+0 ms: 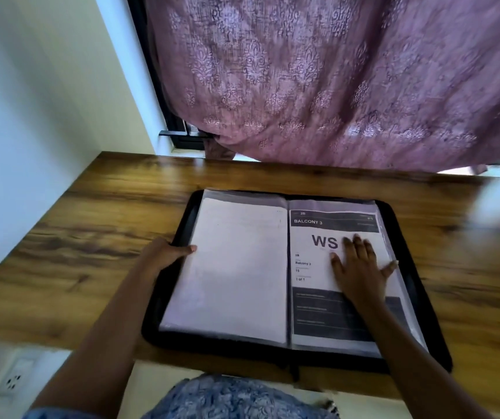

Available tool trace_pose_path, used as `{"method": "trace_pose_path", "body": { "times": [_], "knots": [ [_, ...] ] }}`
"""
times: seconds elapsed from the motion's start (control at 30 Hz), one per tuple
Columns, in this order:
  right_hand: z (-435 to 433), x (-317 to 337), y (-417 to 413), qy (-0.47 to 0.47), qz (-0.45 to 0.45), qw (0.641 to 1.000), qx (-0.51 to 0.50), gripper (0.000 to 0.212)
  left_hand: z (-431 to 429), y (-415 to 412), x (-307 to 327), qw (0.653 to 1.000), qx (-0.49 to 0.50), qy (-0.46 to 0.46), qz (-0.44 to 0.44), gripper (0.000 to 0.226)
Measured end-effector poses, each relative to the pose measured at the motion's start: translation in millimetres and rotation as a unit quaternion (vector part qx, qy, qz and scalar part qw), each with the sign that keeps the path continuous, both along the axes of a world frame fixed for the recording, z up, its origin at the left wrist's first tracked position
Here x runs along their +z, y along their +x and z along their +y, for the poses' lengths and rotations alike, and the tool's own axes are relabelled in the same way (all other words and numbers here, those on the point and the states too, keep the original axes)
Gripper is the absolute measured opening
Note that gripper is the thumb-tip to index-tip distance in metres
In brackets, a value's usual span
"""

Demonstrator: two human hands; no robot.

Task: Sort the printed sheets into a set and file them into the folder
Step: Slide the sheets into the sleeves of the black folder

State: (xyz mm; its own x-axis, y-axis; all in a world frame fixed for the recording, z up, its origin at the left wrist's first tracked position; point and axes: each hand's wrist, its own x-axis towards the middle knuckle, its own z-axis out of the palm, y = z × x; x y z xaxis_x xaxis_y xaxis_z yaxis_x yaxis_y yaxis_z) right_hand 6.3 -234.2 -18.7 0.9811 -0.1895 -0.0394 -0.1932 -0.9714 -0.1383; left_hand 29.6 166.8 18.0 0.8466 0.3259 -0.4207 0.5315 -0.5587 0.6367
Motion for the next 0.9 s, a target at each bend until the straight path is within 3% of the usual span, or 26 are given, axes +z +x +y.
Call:
{"method": "trace_pose_path", "body": {
  "times": [0.1, 0.17, 0.23, 0.33, 0.37, 0.4, 0.47, 0.53, 0.57, 0.6, 0.63, 0.7, 0.77, 0.8, 0.9],
  "knots": [
    [-1, -1, 0, 0.0, 0.006, 1.0, -0.002, 0.062, 9, 3, 23, 0.998, -0.046, -0.047, 0.003, 0.04],
    [-2, 0, -1, 0.003, 0.007, 1.0, 0.001, 0.063, 8, 1, 47, 0.991, -0.07, -0.105, -0.053, 0.028],
    [-4, 5, -2, 0.006, 0.01, 1.0, 0.007, 0.063, -4, -5, 73, 0.97, -0.092, -0.181, -0.131, 0.008],
    [-24, 9, 6, 0.051, 0.032, 0.998, 0.01, 0.058, -46, -14, 109, 0.923, -0.125, -0.292, -0.216, 0.007],
    [-34, 14, 8, 0.106, 0.031, 0.994, 0.008, 0.052, -66, -16, 117, 0.905, -0.148, -0.33, -0.224, 0.013],
    [-42, 22, 9, 0.178, 0.029, 0.984, -0.004, 0.045, -84, -16, 119, 0.888, -0.172, -0.357, -0.234, 0.035],
    [-56, 38, 7, 0.366, 0.024, 0.928, -0.061, 0.037, -122, -17, 113, 0.862, -0.233, -0.368, -0.26, 0.065],
    [-67, 57, 3, 0.553, 0.021, 0.825, -0.113, 0.064, -163, -18, 94, 0.848, -0.299, -0.328, -0.291, 0.053],
    [-73, 65, 1, 0.602, 0.027, 0.79, -0.116, 0.086, -182, -17, 81, 0.845, -0.325, -0.305, -0.296, 0.048],
    [-79, 71, 0, 0.616, 0.04, 0.78, -0.103, 0.102, -198, -16, 67, 0.844, -0.352, -0.267, -0.305, 0.048],
    [-87, 75, 0, 0.644, 0.043, 0.756, -0.108, 0.103, -214, -13, 53, 0.84, -0.382, -0.214, -0.32, 0.051],
    [-103, 79, 0, 0.703, 0.044, 0.697, -0.137, 0.085, -241, -6, 26, 0.839, -0.434, -0.075, -0.319, 0.062],
    [-118, 78, 1, 0.744, 0.059, 0.65, -0.143, 0.073, -259, -5, 4, 0.844, -0.467, 0.062, -0.256, 0.071],
    [-126, 75, 1, 0.722, 0.06, 0.671, -0.159, 0.065, -267, -4, -7, 0.837, -0.484, 0.117, -0.225, 0.072],
    [-138, 60, -1, 0.606, 0.06, 0.778, -0.153, 0.026, -279, -7, -24, 0.814, -0.501, 0.217, -0.198, 0.068]
  ]
}}
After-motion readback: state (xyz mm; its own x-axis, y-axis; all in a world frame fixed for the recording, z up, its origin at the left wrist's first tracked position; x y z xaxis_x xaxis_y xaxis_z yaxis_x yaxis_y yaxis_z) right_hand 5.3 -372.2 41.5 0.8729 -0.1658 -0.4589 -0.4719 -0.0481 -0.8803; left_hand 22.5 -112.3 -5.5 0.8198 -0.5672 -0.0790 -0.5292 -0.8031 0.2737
